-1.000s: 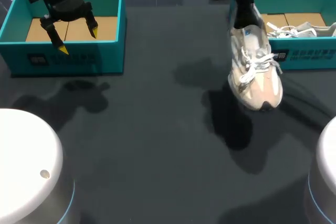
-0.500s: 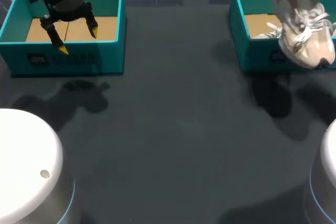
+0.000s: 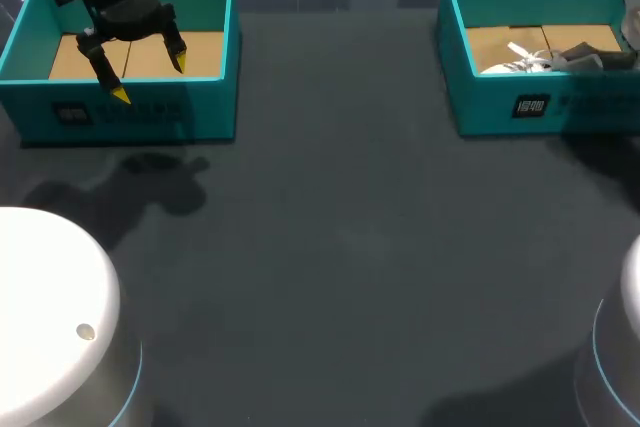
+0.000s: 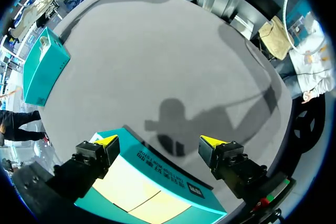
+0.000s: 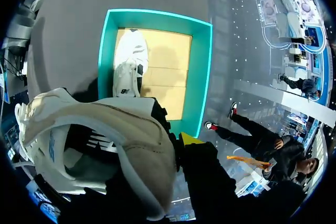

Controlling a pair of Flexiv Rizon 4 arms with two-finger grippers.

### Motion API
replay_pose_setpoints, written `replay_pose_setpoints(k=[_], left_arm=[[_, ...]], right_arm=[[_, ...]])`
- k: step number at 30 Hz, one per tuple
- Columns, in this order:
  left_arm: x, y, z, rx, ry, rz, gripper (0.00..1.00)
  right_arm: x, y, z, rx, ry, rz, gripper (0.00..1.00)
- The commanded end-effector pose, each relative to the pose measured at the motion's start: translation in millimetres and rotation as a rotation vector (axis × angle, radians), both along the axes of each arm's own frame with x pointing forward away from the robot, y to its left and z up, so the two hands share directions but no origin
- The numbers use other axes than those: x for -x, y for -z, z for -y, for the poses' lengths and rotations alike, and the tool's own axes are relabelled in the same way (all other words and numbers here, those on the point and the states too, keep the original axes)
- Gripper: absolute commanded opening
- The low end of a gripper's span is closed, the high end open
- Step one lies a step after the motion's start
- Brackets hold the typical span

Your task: Take the shoe out of the shoebox, open the shoe tongue, remove and reinsert the insole, then place the shoe into the shoebox

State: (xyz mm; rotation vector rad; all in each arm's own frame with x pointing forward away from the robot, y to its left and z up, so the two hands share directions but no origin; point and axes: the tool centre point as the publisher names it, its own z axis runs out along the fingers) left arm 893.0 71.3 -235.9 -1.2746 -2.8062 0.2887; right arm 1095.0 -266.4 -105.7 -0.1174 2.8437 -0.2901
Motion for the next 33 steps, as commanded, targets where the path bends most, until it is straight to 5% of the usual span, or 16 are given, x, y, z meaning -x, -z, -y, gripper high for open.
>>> replay_pose_setpoints(k=[1,9,20,25,33], left_arm=[[-0.1,0.2,-0.1,-0.003,0.001,0.001,1.00],[-0.1,0.2,-0.1,-0.003,0.001,0.001,1.00],[-0.1,0.2,-0.1,-0.003,0.001,0.001,1.00],[-0.1,0.2,-0.1,-0.003,0.001,0.001,1.00],[-0.1,0.2,-0.1,-0.003,0.001,0.001,1.00]], right_arm=[[-1.6,-2.4,3.1,-0.010,-0.003,-0.005,0.00],[-1.6,-2.4,3.1,-0.010,-0.003,-0.005,0.00],[-92.2,15.0,36.6,-0.014,-0.027,-0.012,0.00],[-118.5,20.7,49.1,-0.008,-0.032,-0.036,0.00],[-113.2,31.7,67.1,-0.096,0.248,-0.022,0.00]])
